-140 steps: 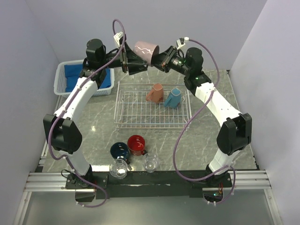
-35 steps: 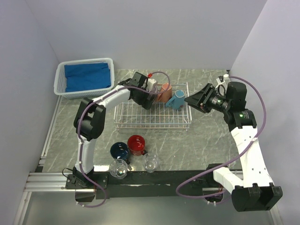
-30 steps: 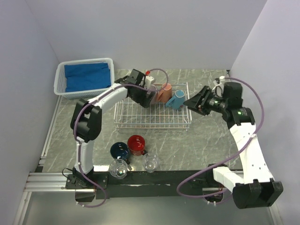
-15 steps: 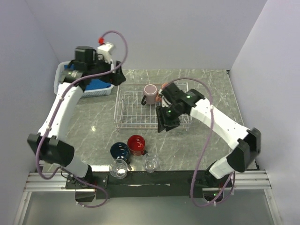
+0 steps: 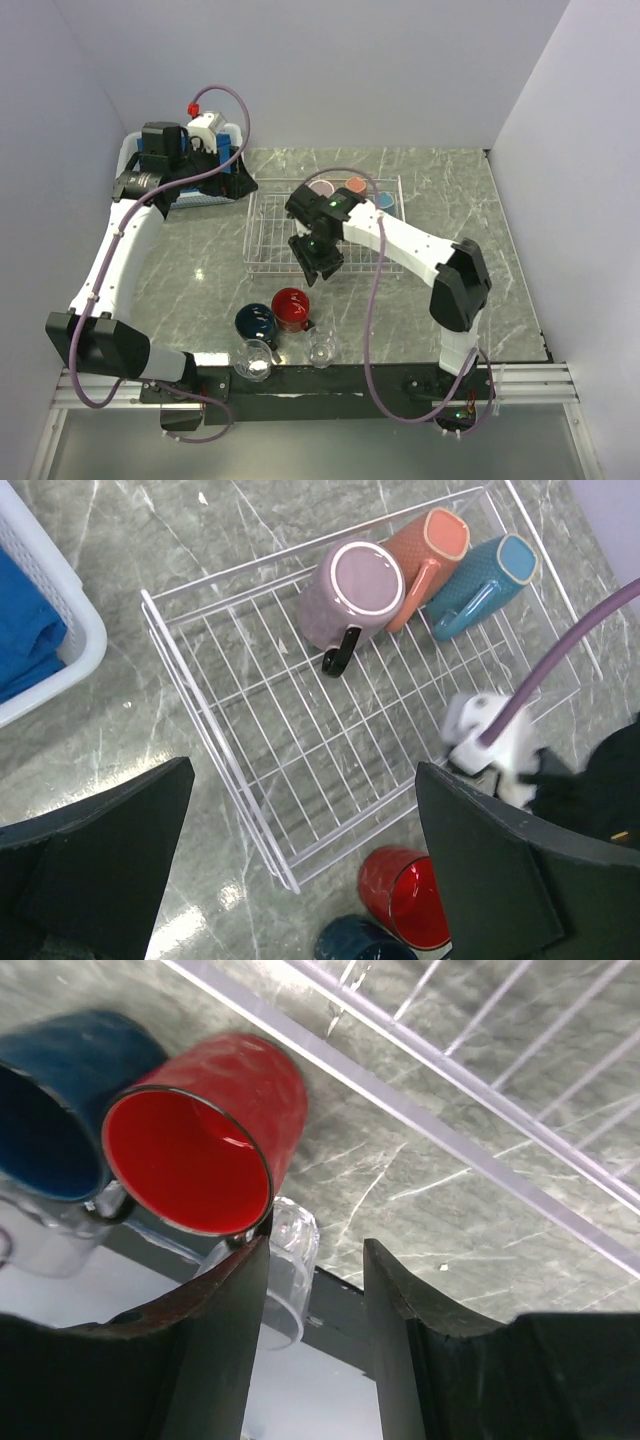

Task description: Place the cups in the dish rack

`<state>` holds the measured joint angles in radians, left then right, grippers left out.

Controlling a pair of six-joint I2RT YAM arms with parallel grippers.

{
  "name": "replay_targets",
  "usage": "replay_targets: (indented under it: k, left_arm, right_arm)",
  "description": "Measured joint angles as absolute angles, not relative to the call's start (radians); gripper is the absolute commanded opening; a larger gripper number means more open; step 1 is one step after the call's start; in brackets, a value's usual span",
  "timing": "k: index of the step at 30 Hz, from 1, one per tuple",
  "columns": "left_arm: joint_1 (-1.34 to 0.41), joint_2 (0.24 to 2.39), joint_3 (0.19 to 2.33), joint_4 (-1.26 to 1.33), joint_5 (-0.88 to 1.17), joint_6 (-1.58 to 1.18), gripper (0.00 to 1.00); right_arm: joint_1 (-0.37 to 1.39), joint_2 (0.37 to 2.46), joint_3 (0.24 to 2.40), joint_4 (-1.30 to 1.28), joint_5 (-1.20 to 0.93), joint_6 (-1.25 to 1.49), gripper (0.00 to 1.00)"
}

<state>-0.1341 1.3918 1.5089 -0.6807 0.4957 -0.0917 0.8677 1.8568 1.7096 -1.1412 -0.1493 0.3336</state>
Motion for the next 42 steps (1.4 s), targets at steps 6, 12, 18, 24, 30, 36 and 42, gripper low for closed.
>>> replay_targets:
  k: [6,12,18,24,30,36,42]
  left_arm:
    - [-0.130,1.369,1.483,-0.640,0.496,-0.104,1.00]
    - [-0.125,1.366,1.474,-0.630,0.496,-0.120,0.99]
    - [-0.114,1.366,1.474,-0.630,0.495,-0.122,1.00]
    - [-0.109,1.366,1.474,-0.643,0.492,-0.121,0.99]
    - [-0.108,1.366,1.494,-0.677,0.489,-0.121,0.99]
    - [-0.108,1.366,1.531,-0.689,0.489,-0.121,0.99]
    - [-0.108,1.389,1.627,-0.716,0.505,-0.129,0.99]
  right_arm:
    - [0.921,1.917,1.709,-1.132,-0.124,0.323,0.50]
    - [0.956,1.921,1.681,-1.093,-0.120,0.323,0.49]
    - [0.960,1.921,1.591,-1.023,-0.120,0.327,0.46]
    - [0.967,1.929,1.528,-0.941,-0.119,0.341,0.42]
    - [0.984,1.976,1.529,-0.875,-0.105,0.342,0.17]
    - [0.991,1.974,1.512,-0.846,-0.101,0.348,0.00]
    - [0.992,1.944,1.505,-0.886,-0.035,0.342,0.00]
